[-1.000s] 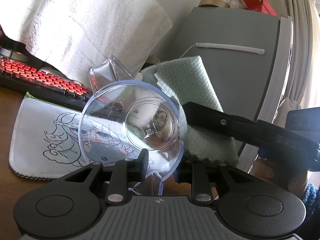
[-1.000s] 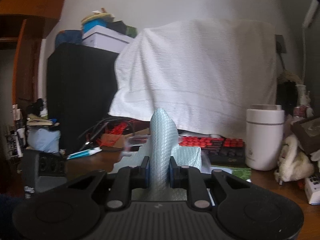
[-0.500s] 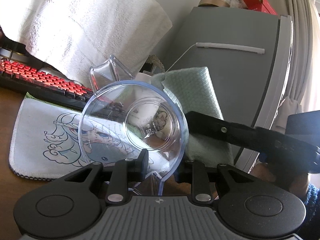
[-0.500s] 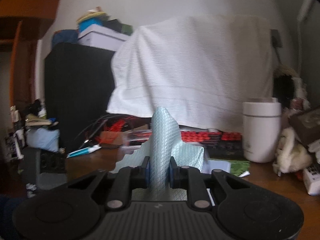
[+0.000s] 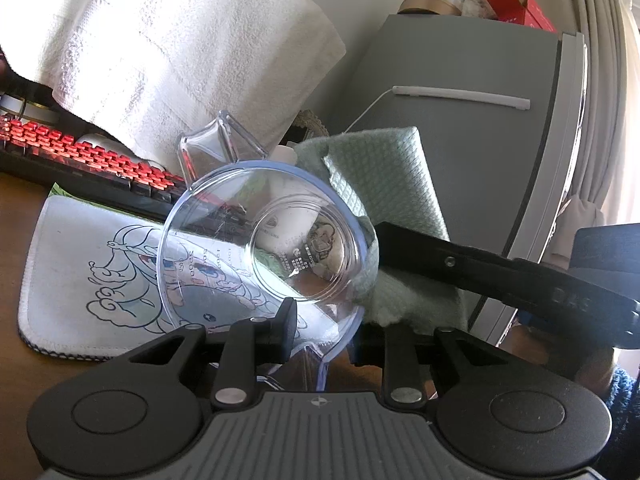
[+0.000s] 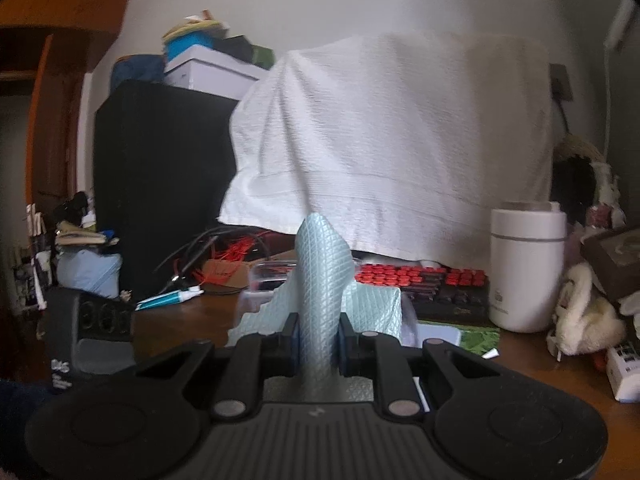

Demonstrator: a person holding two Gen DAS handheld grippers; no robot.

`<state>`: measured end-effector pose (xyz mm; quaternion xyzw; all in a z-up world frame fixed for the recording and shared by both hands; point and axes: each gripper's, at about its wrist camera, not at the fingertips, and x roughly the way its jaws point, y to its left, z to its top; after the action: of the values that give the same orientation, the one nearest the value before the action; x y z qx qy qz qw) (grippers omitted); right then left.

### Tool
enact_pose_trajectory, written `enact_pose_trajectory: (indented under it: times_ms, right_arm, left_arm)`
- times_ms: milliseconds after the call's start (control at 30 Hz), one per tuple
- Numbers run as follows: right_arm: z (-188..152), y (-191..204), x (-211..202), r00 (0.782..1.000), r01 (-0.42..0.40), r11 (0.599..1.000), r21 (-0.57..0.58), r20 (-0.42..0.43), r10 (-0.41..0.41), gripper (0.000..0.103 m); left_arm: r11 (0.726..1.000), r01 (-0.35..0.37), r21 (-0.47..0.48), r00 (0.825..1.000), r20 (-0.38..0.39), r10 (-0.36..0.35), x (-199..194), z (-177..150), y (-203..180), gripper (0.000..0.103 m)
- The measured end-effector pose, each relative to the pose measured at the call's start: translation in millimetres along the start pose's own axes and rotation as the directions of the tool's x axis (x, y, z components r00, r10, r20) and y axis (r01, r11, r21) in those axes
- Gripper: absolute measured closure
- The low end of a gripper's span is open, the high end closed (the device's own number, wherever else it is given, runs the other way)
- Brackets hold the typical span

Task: Clean container
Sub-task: 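Rub the cloth over the jug's outer wall with the right tool, then lower the jug onto the mouse pad with the left tool while the right tool lowers the cloth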

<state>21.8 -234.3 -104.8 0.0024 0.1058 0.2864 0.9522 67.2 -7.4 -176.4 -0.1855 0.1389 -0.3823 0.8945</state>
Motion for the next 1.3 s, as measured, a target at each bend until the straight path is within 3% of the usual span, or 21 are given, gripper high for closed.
enact_pose_trajectory:
  times_ms: [533, 900, 1300]
  right_arm:
    - [-4, -18, 3, 0.997, 0.078, 0.995, 0.058, -0.025, -0.077, 0.086]
    - [-3, -24, 13, 0.993, 0.099, 0.990, 0.096, -0.071, -0.092, 0.087]
    - [12, -26, 49, 0.988, 0.093, 0.988, 0.127, -0.136, -0.075, 0.087]
  left_arm:
    - [0.999, -0.012, -0.042, 1.000, -0.020, 0.011, 2, 4, 1, 0.076]
    - [0.994, -0.094, -0.048, 0.992, -0.091, 0.090, 9, 20, -7, 0.075]
    - [0.973, -0.217, -0.072, 0.968, -0.140, 0.206, 11, 41, -1, 0.077]
